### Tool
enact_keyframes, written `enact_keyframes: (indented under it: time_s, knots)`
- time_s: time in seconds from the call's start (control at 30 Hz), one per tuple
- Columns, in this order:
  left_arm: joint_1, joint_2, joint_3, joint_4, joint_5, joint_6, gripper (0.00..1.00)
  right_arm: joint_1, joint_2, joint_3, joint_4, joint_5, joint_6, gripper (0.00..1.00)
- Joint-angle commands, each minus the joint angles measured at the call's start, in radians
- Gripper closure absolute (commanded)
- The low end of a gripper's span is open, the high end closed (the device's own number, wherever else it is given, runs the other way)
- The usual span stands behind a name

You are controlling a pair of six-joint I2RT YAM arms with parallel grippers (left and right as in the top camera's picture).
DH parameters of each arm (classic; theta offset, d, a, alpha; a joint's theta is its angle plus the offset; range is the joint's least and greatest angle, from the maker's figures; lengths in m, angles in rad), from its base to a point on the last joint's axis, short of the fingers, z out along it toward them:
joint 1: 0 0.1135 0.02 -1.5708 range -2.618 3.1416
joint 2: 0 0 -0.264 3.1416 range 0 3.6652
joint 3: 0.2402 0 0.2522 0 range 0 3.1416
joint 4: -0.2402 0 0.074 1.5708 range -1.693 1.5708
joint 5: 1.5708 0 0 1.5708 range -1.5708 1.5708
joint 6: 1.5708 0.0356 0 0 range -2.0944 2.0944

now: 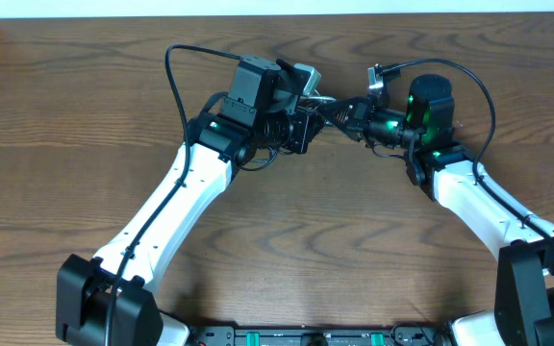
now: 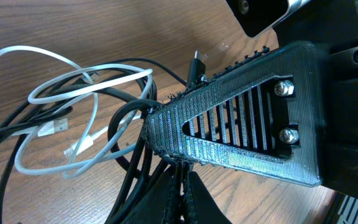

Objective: Untangle cables

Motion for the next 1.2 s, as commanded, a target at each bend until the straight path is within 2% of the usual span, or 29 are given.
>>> enact_keyframes:
  time_s: [0.0, 0.17, 0.47, 0.63, 0.83, 1.03, 1.1, 1.17]
  knots:
    - [-0.004, 0.008, 0.014, -0.001, -0.009, -0.005, 0.92, 0.004, -0.022, 0.019, 0.007, -0.005, -0.015, 0.99]
    - [-0.004, 0.008, 0.014, -0.030, -0.009, -0.005, 0.92, -0.010, -0.022, 0.019, -0.063, 0.082, -0.102, 0.99]
    - [-0.004, 0.008, 0.014, -0.099, -0.017, 0.047, 0.92, -0.020, -0.022, 0.019, -0.375, 0.245, -0.256, 0.99]
    - [-0.004, 0.008, 0.014, -0.127, -0.081, 0.049, 0.92, -0.019, -0.022, 0.019, -0.586, 0.357, -0.325, 0.99]
    - [-0.004, 0.008, 0.014, -0.127, -0.085, 0.049, 0.92, 0.019, -0.022, 0.019, -0.786, 0.507, -0.396, 0.99]
    - [-0.004, 0.008, 0.014, -0.127, -0.085, 0.048, 0.92, 0.064, -0.022, 0.019, -0.824, 0.592, -0.422, 0.99]
    - [-0.004, 0.008, 0.014, -0.127, -0.084, 0.048, 0.92, 0.077, -0.022, 0.019, -0.830, 0.615, -0.424, 0.96]
    - [-0.004, 0.008, 0.014, -0.127, -0.084, 0.048, 0.92, 0.089, -0.022, 0.019, -0.840, 0.654, -0.424, 0.78]
